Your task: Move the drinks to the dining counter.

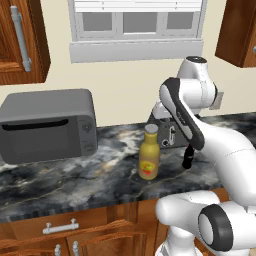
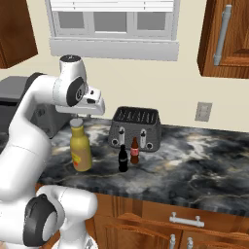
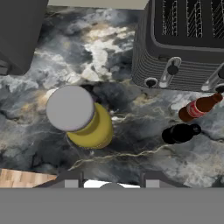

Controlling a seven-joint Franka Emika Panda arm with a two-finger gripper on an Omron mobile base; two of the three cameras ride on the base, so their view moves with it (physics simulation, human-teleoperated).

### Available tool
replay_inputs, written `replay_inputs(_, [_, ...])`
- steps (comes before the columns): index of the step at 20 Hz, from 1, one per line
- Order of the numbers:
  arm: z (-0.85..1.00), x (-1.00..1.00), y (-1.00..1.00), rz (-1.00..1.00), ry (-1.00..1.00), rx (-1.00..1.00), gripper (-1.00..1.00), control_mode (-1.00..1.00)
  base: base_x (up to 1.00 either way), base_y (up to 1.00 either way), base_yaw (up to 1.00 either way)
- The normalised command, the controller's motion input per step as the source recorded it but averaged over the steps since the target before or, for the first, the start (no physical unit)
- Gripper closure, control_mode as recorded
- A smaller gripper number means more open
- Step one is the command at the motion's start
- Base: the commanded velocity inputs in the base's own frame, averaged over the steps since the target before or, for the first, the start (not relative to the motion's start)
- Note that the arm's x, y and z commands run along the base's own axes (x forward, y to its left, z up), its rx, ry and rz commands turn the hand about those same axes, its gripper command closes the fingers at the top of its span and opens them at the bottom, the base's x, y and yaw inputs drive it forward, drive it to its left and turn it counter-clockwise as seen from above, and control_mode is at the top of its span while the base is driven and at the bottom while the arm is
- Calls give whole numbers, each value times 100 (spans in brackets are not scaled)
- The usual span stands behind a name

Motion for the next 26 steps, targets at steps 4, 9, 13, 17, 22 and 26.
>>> replay_inputs(4, [0,0,24,0,4,0,-100,-100,0,0,0])
replay_inputs(9, [0,0,47,0,14,0,-100,-100,0,0,0])
replay_inputs(13, [0,0,41,0,14,0,-100,-100,0,0,0])
replay_inputs(17, [-9,4,4,0,4,0,-100,-100,0,0,0])
replay_inputs(22, [-19,14,0,0,0,0,-100,-100,0,0,0])
replay_inputs(26, [-25,18,0,0,0,0,-100,-100,0,0,0])
